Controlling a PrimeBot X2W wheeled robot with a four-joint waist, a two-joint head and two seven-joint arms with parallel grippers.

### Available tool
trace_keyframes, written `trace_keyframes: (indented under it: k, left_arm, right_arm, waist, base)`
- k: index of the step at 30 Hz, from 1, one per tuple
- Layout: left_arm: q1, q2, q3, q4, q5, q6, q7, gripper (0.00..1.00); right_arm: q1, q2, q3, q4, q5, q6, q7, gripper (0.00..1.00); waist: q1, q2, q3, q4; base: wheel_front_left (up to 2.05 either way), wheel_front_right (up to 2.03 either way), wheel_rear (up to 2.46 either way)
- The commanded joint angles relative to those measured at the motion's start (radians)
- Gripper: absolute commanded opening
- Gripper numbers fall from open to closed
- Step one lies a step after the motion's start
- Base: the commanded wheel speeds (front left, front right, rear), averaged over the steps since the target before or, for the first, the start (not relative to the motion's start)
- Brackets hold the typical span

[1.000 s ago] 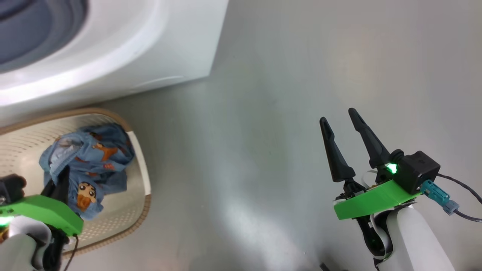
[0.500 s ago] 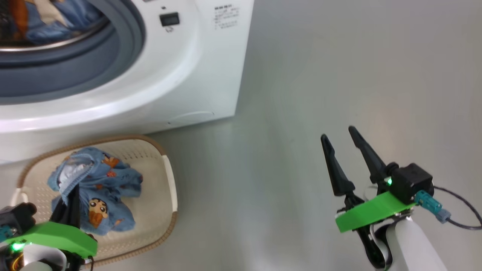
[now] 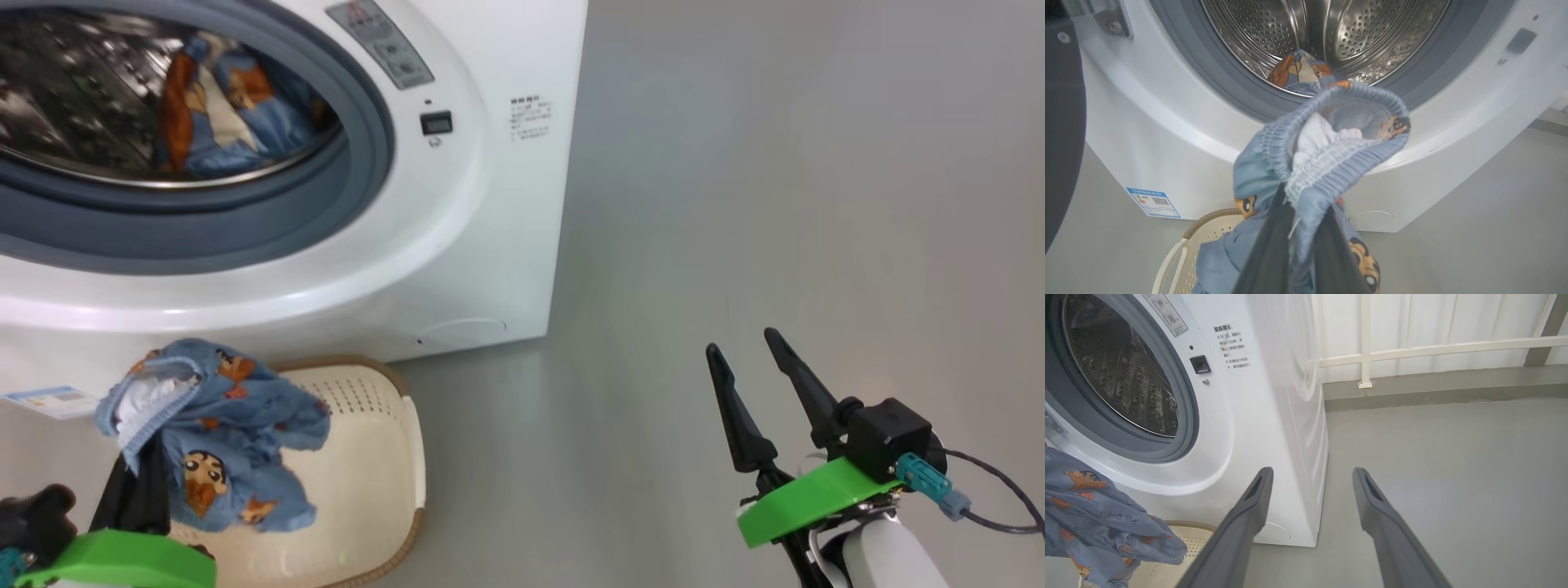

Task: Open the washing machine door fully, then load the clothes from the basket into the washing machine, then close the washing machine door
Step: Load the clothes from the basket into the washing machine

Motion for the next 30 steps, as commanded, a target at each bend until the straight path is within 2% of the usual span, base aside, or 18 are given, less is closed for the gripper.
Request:
trace_keyframes:
  k: [1,15,23,30]
  left_arm:
    - [0.014,0.012,0.056,-0.052,0.033,-0.002,-0.014,0.00]
    - [0.147,-0.073,0.170,-0.231,0.211,-0.002,-0.014,0.00]
    - [0.216,-0.116,0.198,-0.261,0.249,-0.002,-0.014,0.00]
    - [0.244,-0.132,0.207,-0.269,0.258,-0.002,-0.014,0.00]
  right_arm:
    - [0.016,0.002,0.024,-0.018,-0.003,0.002,-0.005,1.00]
    - [0.054,0.002,0.029,-0.009,-0.004,0.002,-0.005,1.00]
    - [0.092,0.002,0.018,0.000,-0.004,0.002,-0.005,1.00]
    - [0.108,0.002,0.019,-0.005,0.006,0.002,-0.005,1.00]
  waist:
    - [0.0001,0.0000,-0.061,0.022]
    - [0.0001,0.0000,-0.173,0.023]
    - [0.0001,0.0000,-0.242,0.035]
    - [0.0001,0.0000,-0.253,0.037]
  base:
    - [0.00,0.00,0.00]
    - [0.00,0.00,0.00]
    - [0.00,0.00,0.00]
    - [0.00,0.00,0.00]
